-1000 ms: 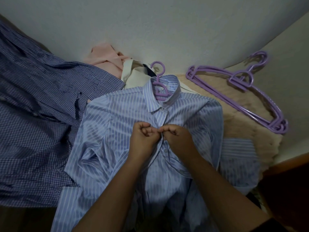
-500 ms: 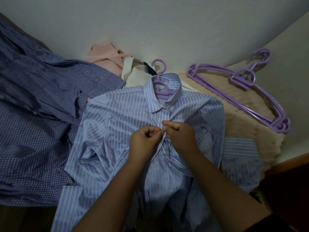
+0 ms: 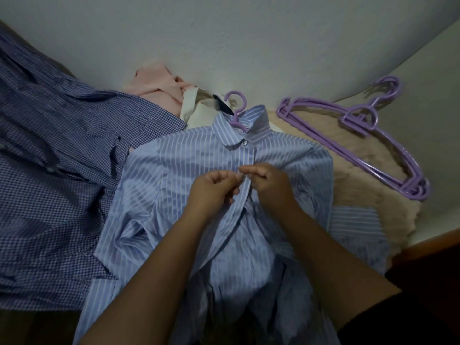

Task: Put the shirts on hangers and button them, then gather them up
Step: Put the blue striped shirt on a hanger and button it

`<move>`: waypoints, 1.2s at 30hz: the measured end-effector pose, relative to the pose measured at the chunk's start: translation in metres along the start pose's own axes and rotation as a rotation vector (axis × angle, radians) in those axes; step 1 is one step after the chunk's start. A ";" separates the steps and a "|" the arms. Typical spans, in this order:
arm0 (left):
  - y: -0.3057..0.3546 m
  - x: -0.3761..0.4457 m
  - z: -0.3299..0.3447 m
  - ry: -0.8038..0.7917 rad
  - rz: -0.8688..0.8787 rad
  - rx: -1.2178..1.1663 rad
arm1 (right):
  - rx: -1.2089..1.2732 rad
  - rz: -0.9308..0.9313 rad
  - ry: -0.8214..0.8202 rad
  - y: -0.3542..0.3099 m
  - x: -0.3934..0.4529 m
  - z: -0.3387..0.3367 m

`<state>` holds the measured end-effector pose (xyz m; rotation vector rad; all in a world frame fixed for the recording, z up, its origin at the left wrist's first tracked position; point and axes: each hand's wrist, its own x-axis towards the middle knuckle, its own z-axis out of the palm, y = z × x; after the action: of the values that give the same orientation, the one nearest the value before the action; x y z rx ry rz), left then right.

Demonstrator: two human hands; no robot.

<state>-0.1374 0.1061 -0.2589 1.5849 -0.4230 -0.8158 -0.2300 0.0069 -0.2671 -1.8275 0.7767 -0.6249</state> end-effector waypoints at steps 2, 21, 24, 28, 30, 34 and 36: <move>0.000 -0.002 -0.002 0.054 0.091 0.219 | 0.029 0.059 -0.055 0.003 0.000 -0.006; -0.065 -0.062 -0.005 0.139 0.175 0.787 | 0.109 0.388 0.142 0.025 -0.078 0.036; -0.064 -0.062 -0.004 0.174 0.184 0.793 | 0.074 0.407 0.139 0.024 -0.076 0.040; -0.060 -0.064 -0.006 0.241 0.180 0.652 | 0.086 0.394 0.147 0.020 -0.075 0.038; -0.056 -0.068 -0.007 0.283 0.151 0.512 | 0.091 0.376 0.152 0.016 -0.077 0.036; -0.047 -0.077 -0.009 0.251 0.079 0.244 | 0.108 0.333 0.162 0.006 -0.085 0.032; -0.044 -0.083 -0.007 0.210 0.072 0.147 | 0.099 0.319 0.165 0.004 -0.089 0.029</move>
<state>-0.1970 0.1755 -0.2800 1.7618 -0.3929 -0.5670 -0.2692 0.0899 -0.2871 -1.5325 1.1019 -0.5979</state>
